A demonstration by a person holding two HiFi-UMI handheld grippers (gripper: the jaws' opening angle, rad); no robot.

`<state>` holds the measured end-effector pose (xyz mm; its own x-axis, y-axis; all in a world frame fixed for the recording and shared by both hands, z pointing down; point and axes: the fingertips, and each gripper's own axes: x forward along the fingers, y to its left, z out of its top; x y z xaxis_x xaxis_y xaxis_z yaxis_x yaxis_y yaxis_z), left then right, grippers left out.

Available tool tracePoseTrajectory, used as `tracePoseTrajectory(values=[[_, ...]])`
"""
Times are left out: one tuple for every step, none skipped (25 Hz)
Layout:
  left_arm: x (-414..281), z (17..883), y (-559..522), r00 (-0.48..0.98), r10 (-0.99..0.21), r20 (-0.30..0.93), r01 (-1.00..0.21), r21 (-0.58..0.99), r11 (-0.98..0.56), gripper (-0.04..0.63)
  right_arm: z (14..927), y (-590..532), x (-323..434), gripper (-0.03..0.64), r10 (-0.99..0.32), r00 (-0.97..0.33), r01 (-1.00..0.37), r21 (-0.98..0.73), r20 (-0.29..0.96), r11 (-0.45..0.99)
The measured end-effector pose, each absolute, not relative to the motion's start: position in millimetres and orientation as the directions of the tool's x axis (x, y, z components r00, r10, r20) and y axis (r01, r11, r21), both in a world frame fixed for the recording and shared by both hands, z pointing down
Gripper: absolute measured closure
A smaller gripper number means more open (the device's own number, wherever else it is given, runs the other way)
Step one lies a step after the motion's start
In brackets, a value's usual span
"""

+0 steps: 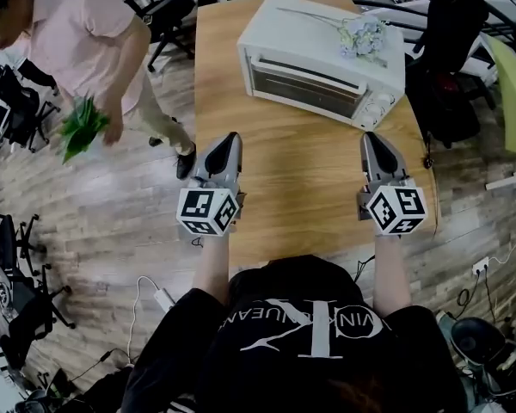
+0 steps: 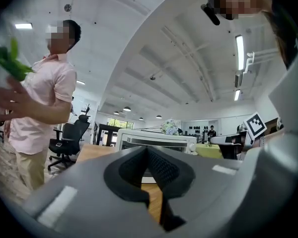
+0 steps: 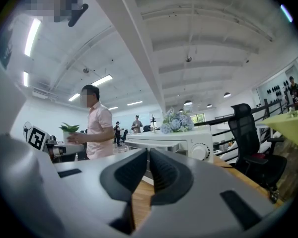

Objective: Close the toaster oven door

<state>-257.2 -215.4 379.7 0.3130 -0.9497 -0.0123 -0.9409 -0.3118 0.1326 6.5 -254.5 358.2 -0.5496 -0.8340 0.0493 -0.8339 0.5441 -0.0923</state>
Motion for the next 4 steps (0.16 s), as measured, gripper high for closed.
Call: tracePoseTrajectory(values=[[-257.4, 379.4, -216.0, 0.313, -0.95, -0.014, -0.941, 0.131, -0.312, 0.586, 357.6, -254.3, 6.3, 0.591, -0.834, -0.549, -0.834, -0.09, 0.046, 0.544], [-257.8, 379.1, -216.6, 0.313, -0.95, -0.015, -0.941, 0.129, -0.312, 0.586, 357.0, -254.2, 6.1, 0.591, -0.835, -0.549, -0.834, -0.087, 0.043, 0.545], [-258.1, 378.8, -217.2, 0.313, -0.95, -0.017, -0.941, 0.127, -0.312, 0.586, 356.4, -254.2, 6.0, 0.591, -0.835, -0.549, -0.835, -0.085, 0.039, 0.544], [-258.4, 378.5, -217.8, 0.312, -0.95, -0.019, -0.942, 0.125, -0.312, 0.586, 355.8, -254.2, 5.8, 0.591, -0.836, -0.548, -0.835, -0.082, 0.035, 0.544]])
